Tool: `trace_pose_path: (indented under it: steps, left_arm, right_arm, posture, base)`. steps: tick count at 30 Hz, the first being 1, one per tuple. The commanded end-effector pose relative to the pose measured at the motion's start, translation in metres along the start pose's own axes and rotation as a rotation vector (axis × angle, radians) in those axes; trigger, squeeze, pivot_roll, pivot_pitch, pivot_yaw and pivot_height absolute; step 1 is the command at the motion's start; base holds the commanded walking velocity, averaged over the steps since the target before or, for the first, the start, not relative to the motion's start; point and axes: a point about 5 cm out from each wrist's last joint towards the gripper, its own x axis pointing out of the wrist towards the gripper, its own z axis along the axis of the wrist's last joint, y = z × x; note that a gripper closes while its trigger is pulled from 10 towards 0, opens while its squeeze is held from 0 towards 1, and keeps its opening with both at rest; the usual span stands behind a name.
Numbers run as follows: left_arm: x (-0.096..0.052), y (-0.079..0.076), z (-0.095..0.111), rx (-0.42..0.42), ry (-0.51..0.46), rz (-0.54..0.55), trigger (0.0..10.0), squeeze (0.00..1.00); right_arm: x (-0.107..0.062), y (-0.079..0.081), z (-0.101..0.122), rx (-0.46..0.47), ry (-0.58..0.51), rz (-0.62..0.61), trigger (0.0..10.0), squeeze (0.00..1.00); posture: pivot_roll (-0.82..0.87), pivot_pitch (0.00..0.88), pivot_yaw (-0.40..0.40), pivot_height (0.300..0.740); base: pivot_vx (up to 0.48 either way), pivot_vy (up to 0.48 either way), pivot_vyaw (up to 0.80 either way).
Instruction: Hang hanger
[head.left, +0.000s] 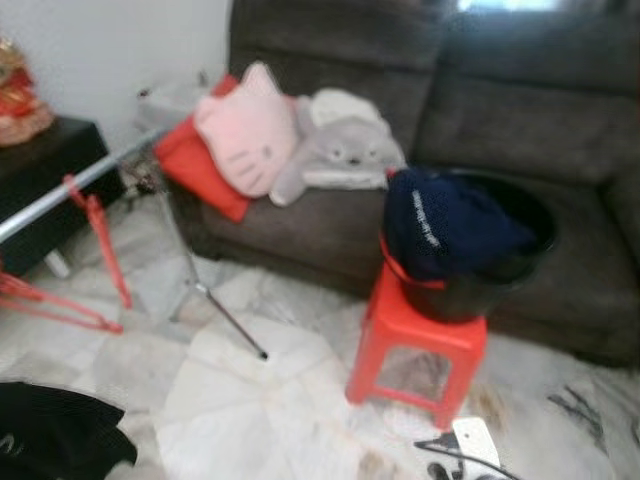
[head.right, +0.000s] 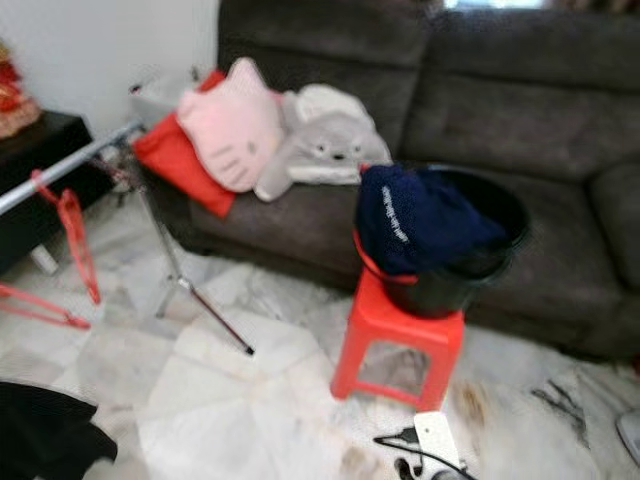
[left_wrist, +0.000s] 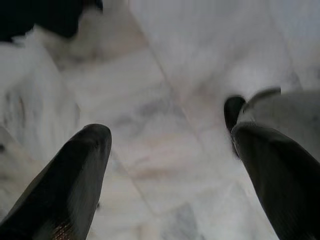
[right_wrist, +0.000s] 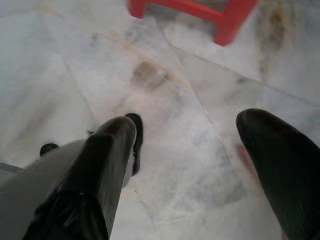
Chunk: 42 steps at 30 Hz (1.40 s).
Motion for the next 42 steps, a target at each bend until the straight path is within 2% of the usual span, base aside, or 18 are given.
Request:
trace_pose_path:
  steps: [1,9,17,26,29,42]
  left_arm:
    - [-0.001,0.003,-0.006,0.008,0.022,0.012,10.0,0.00]
    - [-0.002,0.006,-0.006,-0.013,0.018,0.014,10.0,0.00]
    - [-0.005,0.012,-0.015,-0.031,0.030,0.020,10.0,0.00]
    - [-0.003,0.015,-0.010,-0.028,0.033,0.025,10.0,0.00]
    - [-0.003,0.013,-0.010,-0.024,0.041,0.018,10.0,0.00]
    - [-0.002,0.010,-0.010,-0.032,0.046,0.009,10.0,0.00]
  right_arm:
    - [0.001,0.006,0.004,0.003,-0.015,0.013,10.0,0.00]
    - [0.001,0.006,0.005,0.003,-0.015,0.012,10.0,0.00]
    - [0.001,0.006,0.005,0.001,-0.015,0.013,10.0,0.00]
    - [0.001,0.006,0.005,0.001,-0.016,0.014,10.0,0.00]
    - [0.001,0.006,0.006,-0.028,-0.021,0.023,10.0,0.00]
    - [0.001,0.006,0.006,-0.019,-0.026,0.021,10.0,0.00]
  posture:
    - [-0.08,0.000,0.039,0.740]
    - [-0.08,0.000,0.039,0.740]
    - [-0.08,0.000,0.038,0.740]
    - [-0.08,0.000,0.038,0.740]
    - [-0.08,0.000,0.038,0.740]
    - [-0.08,0.000,0.039,0.740]
  base:
    - [0.000,0.000,-0.73]
    - [0.000,0.000,-0.73]
    - [0.000,0.000,-0.73]
    - [0.000,0.000,-0.72]
    - [0.000,0.000,0.00]
    - [0.111,0.000,0.00]
